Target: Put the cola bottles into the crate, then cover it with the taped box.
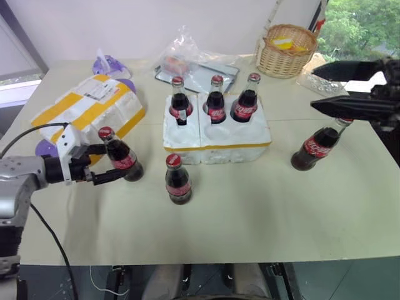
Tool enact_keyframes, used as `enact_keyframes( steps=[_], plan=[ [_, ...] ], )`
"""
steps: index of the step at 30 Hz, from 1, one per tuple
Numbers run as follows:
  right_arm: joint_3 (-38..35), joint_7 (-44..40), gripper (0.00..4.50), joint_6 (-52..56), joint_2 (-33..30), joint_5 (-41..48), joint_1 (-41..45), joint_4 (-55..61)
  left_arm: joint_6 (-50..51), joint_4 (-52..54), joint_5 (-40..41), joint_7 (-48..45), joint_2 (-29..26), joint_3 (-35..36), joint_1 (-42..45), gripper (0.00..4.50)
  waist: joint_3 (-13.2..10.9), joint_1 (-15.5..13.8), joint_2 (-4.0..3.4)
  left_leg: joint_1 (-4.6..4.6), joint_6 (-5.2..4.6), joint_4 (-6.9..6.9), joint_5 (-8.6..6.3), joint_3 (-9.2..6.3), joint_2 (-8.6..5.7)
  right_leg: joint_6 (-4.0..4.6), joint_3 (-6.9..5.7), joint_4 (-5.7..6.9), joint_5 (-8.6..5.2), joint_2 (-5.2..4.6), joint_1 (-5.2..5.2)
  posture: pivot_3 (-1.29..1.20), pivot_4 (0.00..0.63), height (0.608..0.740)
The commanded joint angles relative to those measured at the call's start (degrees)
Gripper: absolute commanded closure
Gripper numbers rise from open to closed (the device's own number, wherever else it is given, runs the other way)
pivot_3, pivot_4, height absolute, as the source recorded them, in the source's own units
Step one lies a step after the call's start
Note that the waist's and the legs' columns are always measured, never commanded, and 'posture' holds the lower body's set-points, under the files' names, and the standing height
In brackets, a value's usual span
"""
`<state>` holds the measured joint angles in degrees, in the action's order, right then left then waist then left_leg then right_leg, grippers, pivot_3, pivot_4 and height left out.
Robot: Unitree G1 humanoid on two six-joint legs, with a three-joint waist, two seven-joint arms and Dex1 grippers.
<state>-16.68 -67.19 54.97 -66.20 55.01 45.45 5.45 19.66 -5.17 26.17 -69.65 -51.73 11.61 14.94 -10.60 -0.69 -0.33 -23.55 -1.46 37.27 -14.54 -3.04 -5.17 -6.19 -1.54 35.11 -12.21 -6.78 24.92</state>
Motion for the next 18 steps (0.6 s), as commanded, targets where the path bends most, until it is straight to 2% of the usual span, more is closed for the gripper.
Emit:
enact_keyframes(
  steps=[1,9,18],
  plan=[
    [-2.11,1.27,0.00,1.31,0.21,2.71,2.76,1.36,-1.22,-0.89,-1.14,0.61,0.58,-0.82,1.72,0.06,0.00,-0.02,0.01,0.00,0.00,0.00,0.00,0.00,0.01,0.00,-0.01,0.02,0.00,0.01,0.01,0.00,0.150,0.740],
    [-0.13,0.46,0.00,-0.10,0.59,1.43,3.20,2.95,-2.60,-3.63,-3.64,0.62,2.14,-3.45,2.96,0.06,0.00,-0.01,0.01,-0.01,-0.01,0.03,0.01,0.00,0.00,0.00,-0.01,0.04,0.01,0.01,-0.01,0.00,0.150,0.740],
    [-1.09,-0.07,0.00,0.39,0.11,1.74,1.33,3.78,-0.60,-4.21,-1.40,1.73,3.72,-2.03,4.54,0.06,0.00,0.01,0.01,-0.01,-0.01,0.04,0.01,0.00,0.00,-0.01,-0.01,0.04,0.01,0.02,-0.01,0.00,0.150,0.740]
  ],
)
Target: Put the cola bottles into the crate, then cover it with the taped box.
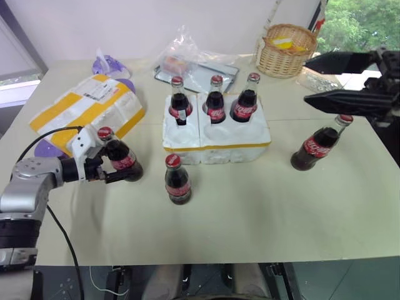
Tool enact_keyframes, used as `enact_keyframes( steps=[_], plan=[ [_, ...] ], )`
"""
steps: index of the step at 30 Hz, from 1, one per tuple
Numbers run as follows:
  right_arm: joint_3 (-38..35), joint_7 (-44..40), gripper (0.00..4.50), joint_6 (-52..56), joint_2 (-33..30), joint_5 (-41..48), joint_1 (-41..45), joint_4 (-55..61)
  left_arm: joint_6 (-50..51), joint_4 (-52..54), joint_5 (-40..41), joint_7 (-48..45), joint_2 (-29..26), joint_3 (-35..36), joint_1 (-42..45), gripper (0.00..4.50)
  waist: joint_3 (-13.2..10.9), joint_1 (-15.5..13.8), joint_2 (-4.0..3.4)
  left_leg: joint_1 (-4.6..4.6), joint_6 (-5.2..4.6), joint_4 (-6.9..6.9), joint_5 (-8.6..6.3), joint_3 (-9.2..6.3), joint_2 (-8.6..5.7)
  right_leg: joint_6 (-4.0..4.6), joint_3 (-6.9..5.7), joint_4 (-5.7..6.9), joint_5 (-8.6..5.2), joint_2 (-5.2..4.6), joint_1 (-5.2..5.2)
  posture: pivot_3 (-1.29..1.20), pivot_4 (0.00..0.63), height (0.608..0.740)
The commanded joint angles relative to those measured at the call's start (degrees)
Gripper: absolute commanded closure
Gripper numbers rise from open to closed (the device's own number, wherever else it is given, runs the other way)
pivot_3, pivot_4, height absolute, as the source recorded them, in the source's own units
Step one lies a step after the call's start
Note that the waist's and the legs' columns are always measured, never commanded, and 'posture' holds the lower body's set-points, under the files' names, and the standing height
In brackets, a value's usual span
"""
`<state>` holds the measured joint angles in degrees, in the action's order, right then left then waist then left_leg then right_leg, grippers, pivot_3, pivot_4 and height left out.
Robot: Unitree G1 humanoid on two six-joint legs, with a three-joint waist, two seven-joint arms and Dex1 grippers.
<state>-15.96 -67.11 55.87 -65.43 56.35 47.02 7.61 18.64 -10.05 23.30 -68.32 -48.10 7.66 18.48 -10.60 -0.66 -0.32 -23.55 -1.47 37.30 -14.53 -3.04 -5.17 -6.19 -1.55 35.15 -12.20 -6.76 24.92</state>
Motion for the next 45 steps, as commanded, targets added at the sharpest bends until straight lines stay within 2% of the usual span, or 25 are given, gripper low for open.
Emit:
enact_keyframes(
  steps=[1,3,4,6,8,14,18,26,28,33,39,45],
  plan=[
    [-1.84,-0.65,0.00,-0.77,-0.78,0.33,-1.09,2.27,0.62,0.83,1.72,0.38,0.20,2.00,1.07,0.06,0.00,-0.02,0.00,0.00,0.00,0.00,0.00,0.00,0.00,0.00,0.00,0.00,0.00,0.00,0.00,0.00,0.150,0.740],
    [-1.83,-2.68,0.00,-1.93,-1.61,-0.35,-3.77,4.22,1.00,1.30,2.33,0.17,0.27,2.11,1.04,0.06,0.00,-0.04,0.00,0.00,0.00,0.01,0.00,0.00,0.00,0.00,0.00,0.01,0.00,0.00,0.00,0.00,0.150,0.740],
    [-1.89,-3.89,0.00,-2.75,-2.16,-0.80,-5.39,5.34,1.12,1.60,2.81,0.14,0.38,2.38,0.94,0.29,0.00,-0.06,0.00,0.00,0.00,0.00,0.00,-0.01,0.00,0.00,0.00,0.02,0.00,0.00,0.00,0.00,0.150,0.740],
    [-2.11,-5.02,0.00,-3.87,-2.74,-1.47,-7.32,6.52,1.70,2.12,3.67,0.16,0.53,2.96,0.76,0.89,0.00,-0.07,0.00,0.00,0.00,0.01,0.00,0.00,0.00,0.00,-0.01,0.03,0.00,0.00,0.00,0.00,0.150,0.740],
    [-2.37,-4.80,0.00,-4.26,-2.72,-1.80,-8.06,6.83,3.07,3.06,5.17,0.30,0.56,3.83,0.57,1.73,0.00,-0.05,0.01,0.00,0.00,0.07,0.00,0.00,0.00,-0.01,-0.01,0.05,0.00,0.00,-0.01,0.00,0.150,0.740],
    [-2.56,-6.38,0.00,-5.90,-3.74,-2.93,-10.67,7.23,7.36,4.52,7.71,1.36,-0.07,5.27,1.88,1.70,-0.03,-0.04,0.06,0.00,0.00,0.11,0.00,-0.01,0.00,-0.01,-0.01,0.05,0.01,0.01,-0.02,0.00,0.150,0.740],
    [-2.26,-6.08,0.00,-6.51,-3.67,-3.63,-11.36,6.97,9.33,5.47,8.55,-1.54,-2.81,5.46,3.60,1.70,-0.09,-0.03,0.17,-0.01,0.00,0.10,0.00,-0.01,0.00,-0.01,-0.01,0.05,0.01,0.01,-0.02,0.00,0.150,0.740],
    [-1.40,-4.05,0.00,-8.69,-1.98,-6.47,-14.69,6.94,13.22,2.80,9.02,-7.04,-3.68,0.32,20.12,1.70,-0.26,-0.19,0.46,-0.05,0.00,0.21,0.01,-0.04,-0.06,-0.01,-0.09,0.03,0.01,0.00,-0.08,0.00,0.150,0.740],
    [-1.62,-3.54,0.00,-9.03,-1.33,-6.63,-15.45,6.93,12.23,0.21,7.55,-8.38,-2.49,-2.00,24.83,1.70,-0.27,-0.10,0.49,-0.06,0.00,0.24,0.01,-0.03,-0.07,-0.05,-0.13,0.05,0.03,0.02,-0.08,0.00,0.150,0.740],
    [-1.42,-2.18,0.00,-9.54,-0.15,-7.29,-17.43,7.42,7.17,-11.38,1.98,-10.58,5.12,-8.92,37.63,1.70,-0.34,-0.15,0.59,-0.06,0.00,0.43,0.03,-0.07,-0.06,-0.09,-0.19,0.20,0.06,0.09,-0.14,0.00,0.150,0.740],
    [-2.32,-0.29,0.00,-8.64,0.89,-6.29,-19.14,8.28,0.65,-21.16,-2.32,-12.48,11.50,-11.37,44.01,1.70,-0.37,0.04,0.64,-0.15,-0.15,0.65,-0.06,-0.01,-0.07,-0.21,-0.14,0.16,0.12,0.08,-0.15,0.00,0.150,0.740],
    [-3.05,1.33,0.00,-7.85,1.19,-5.43,-19.98,9.19,-1.31,-23.29,-3.76,-14.75,15.83,-12.81,44.95,1.70,-0.37,-0.17,0.66,-0.27,-0.18,0.80,-0.07,-0.03,-0.09,-0.30,-0.15,0.17,0.17,0.05,-0.15,0.00,0.150,0.740]
  ],
)
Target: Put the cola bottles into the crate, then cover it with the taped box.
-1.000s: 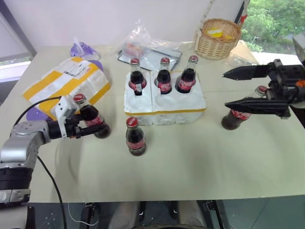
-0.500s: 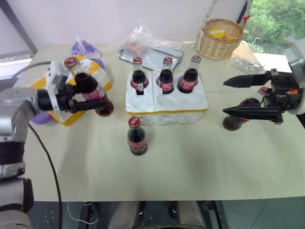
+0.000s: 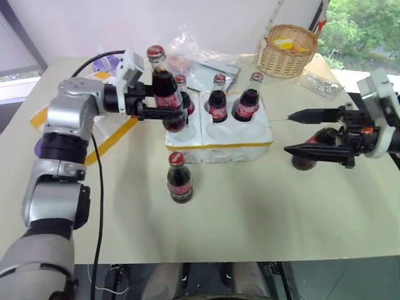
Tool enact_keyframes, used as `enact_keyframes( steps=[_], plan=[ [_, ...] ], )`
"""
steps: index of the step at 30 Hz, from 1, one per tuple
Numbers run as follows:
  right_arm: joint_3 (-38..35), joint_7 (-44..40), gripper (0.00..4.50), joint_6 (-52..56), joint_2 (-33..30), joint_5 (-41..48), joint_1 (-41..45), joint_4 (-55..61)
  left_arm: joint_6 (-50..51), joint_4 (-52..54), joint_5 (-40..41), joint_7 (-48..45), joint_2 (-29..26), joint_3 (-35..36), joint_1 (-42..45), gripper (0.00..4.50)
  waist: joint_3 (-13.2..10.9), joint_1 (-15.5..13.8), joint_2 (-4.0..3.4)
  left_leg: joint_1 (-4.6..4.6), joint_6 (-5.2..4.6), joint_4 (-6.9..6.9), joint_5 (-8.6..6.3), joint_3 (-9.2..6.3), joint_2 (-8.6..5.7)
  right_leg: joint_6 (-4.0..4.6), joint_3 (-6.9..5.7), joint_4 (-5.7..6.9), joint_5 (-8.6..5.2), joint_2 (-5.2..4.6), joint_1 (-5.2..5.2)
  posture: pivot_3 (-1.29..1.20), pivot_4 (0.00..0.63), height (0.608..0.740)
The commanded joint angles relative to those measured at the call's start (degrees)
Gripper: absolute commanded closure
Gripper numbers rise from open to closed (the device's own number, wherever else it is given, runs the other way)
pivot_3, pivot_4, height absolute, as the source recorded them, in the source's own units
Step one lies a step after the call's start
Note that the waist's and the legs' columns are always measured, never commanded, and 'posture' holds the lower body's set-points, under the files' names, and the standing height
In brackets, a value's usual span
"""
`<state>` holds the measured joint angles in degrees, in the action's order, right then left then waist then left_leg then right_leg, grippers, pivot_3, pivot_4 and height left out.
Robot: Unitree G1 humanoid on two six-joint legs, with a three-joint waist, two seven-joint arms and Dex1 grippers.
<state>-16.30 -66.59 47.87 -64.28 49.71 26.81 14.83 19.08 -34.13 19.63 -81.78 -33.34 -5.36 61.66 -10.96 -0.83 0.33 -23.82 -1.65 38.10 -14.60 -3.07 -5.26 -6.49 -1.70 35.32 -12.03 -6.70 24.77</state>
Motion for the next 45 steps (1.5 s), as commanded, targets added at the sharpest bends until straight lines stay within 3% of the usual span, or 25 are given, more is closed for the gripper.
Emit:
enact_keyframes(
  steps=[1,6,20,22,24,28,34,38,45],
  plan=[
    [-2.78,1.04,0.00,0.26,0.04,1.36,0.19,2.08,-1.67,0.74,-0.01,-1.23,1.74,0.35,1.73,1.70,-0.01,-0.01,0.01,-0.04,-0.01,0.03,-0.01,0.00,0.00,-0.02,0.00,0.00,0.01,0.00,0.01,0.00,0.150,0.740],
    [-3.01,1.93,0.00,0.48,-0.10,1.58,0.09,2.37,-3.41,1.23,-1.71,-1.82,2.98,-0.45,0.07,1.70,-0.01,0.07,0.01,-0.52,0.16,0.15,0.11,0.00,-0.02,-0.09,0.00,0.05,0.08,0.01,0.46,0.00,0.150,0.740],
    [-1.36,1.85,0.00,-0.27,-0.32,1.23,3.76,0.65,-11.62,-5.66,-7.25,1.58,5.25,-1.52,-4.40,1.70,0.02,0.09,-0.02,-0.51,0.03,0.15,0.03,-0.01,-0.03,-0.07,0.01,0.11,0.10,-0.01,0.47,0.00,0.150,0.740],
    [-0.84,1.98,0.00,-0.18,0.01,1.05,4.55,0.32,-11.43,-5.27,-7.13,1.53,5.47,-1.61,-4.71,0.68,0.02,0.06,-0.02,-0.49,0.03,0.15,0.04,-0.02,-0.02,-0.06,0.01,0.13,0.10,0.00,0.47,0.00,0.150,0.740],
    [0.11,2.04,0.00,-0.52,0.59,0.62,5.20,0.37,-11.28,-4.43,-6.76,1.56,5.50,-1.43,-5.13,0.02,0.03,0.04,-0.01,-0.49,0.03,0.15,0.04,-0.02,-0.03,-0.06,0.01,0.14,0.10,0.00,0.46,0.00,0.150,0.740],
    [2.51,2.80,0.00,-1.01,2.85,0.33,7.93,-0.06,-8.22,-0.27,-3.72,0.87,4.68,0.46,-6.26,0.02,0.03,0.10,-0.01,-0.49,0.04,0.17,0.04,-0.01,-0.03,-0.06,0.01,0.15,0.11,0.00,0.47,0.00,0.150,0.740],
    [7.00,4.58,0.00,0.46,8.01,0.22,16.11,-2.21,0.69,6.98,1.78,1.37,0.20,5.82,-6.57,0.02,0.02,0.48,0.00,-0.53,0.16,0.14,0.11,-0.03,-0.01,-0.05,0.04,0.25,0.11,0.02,0.60,0.00,0.150,0.740],
    [10.13,5.82,0.00,0.20,11.10,-1.12,17.25,-0.98,12.35,13.87,9.57,0.58,-6.33,12.14,-7.30,0.02,0.02,0.56,0.00,-0.56,0.28,0.14,0.18,-0.03,-0.01,-0.05,0.04,0.27,0.11,0.03,0.63,0.00,0.150,0.740],
    [18.89,4.76,0.00,-4.61,14.42,-8.39,11.46,3.59,16.32,31.16,13.73,-8.96,-19.75,12.50,-23.83,0.02,0.05,0.65,-0.03,-0.49,0.34,0.12,0.22,-0.02,-0.04,-0.04,0.06,0.28,0.11,0.02,0.59,0.00,0.150,0.740]
  ],
)
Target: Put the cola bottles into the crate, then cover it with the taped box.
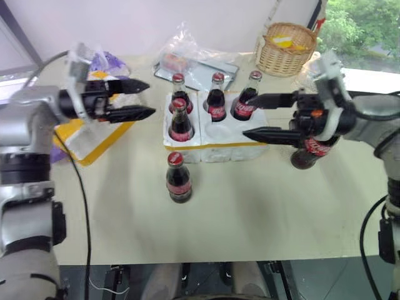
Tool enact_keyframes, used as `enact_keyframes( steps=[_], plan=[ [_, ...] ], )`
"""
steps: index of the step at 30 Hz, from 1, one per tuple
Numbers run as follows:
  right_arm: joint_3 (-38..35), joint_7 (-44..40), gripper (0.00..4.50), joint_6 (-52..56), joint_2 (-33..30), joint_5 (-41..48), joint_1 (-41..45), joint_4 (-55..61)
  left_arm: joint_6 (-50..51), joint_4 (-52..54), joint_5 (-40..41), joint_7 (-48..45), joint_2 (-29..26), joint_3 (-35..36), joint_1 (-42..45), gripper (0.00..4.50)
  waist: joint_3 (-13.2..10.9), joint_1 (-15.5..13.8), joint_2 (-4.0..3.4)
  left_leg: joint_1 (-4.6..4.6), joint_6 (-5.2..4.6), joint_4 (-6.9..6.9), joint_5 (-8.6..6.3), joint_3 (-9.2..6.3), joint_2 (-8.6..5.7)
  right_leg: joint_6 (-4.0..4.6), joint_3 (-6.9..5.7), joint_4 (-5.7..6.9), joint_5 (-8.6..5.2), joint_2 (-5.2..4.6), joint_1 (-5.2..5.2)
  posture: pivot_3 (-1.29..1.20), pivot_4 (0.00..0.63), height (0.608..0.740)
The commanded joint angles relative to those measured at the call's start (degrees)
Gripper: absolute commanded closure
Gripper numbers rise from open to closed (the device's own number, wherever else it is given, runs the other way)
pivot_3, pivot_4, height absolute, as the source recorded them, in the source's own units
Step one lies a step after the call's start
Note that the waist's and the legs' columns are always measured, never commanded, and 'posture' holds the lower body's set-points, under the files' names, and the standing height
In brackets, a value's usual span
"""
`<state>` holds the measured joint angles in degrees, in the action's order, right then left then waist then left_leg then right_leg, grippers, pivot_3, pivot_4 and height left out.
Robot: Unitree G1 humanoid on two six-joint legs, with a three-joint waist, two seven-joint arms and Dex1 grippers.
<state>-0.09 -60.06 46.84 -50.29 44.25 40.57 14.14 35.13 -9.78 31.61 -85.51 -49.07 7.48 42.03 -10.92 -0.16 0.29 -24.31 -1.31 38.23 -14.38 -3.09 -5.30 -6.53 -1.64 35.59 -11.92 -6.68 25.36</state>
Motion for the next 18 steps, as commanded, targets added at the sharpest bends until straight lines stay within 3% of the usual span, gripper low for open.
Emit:
enact_keyframes(
  steps=[1,6,13,18],
  plan=[
    [3.55,-2.72,0.00,-4.26,1.16,-2.76,-3.27,5.64,-0.96,8.62,1.54,-6.38,-6.03,-0.83,-6.87,0.02,-0.01,-0.11,0.02,0.00,0.00,0.00,0.00,-0.01,0.01,0.01,0.00,0.00,-0.01,0.00,-0.01,0.00,0.150,0.740],
    [7.51,-4.71,0.00,-6.47,5.60,-4.26,-3.80,6.04,-5.85,11.32,0.98,-6.99,-10.54,-1.89,-12.05,0.02,-0.01,-0.55,0.03,0.00,-0.17,0.02,-0.10,-0.07,0.01,0.09,0.00,-0.01,0.04,-0.01,-0.03,0.00,0.150,0.740],
    [13.90,-8.01,0.00,-11.75,9.60,-10.22,-4.93,3.80,-5.15,14.34,2.00,-5.59,-10.29,-0.60,-13.15,0.02,0.02,-0.30,0.06,0.11,-0.16,-0.01,-0.09,-0.08,0.03,0.10,-0.03,0.00,0.05,0.16,-0.08,0.00,0.150,0.740],
    [18.55,-5.68,0.00,-13.16,15.58,-14.76,-4.58,0.86,-2.71,17.83,4.36,-2.73,-10.18,0.88,-15.03,0.02,0.02,-0.06,0.07,0.10,-0.12,-0.03,-0.06,-0.08,0.06,0.11,-0.01,0.06,0.05,0.20,-0.04,0.00,0.150,0.740]
  ],
)
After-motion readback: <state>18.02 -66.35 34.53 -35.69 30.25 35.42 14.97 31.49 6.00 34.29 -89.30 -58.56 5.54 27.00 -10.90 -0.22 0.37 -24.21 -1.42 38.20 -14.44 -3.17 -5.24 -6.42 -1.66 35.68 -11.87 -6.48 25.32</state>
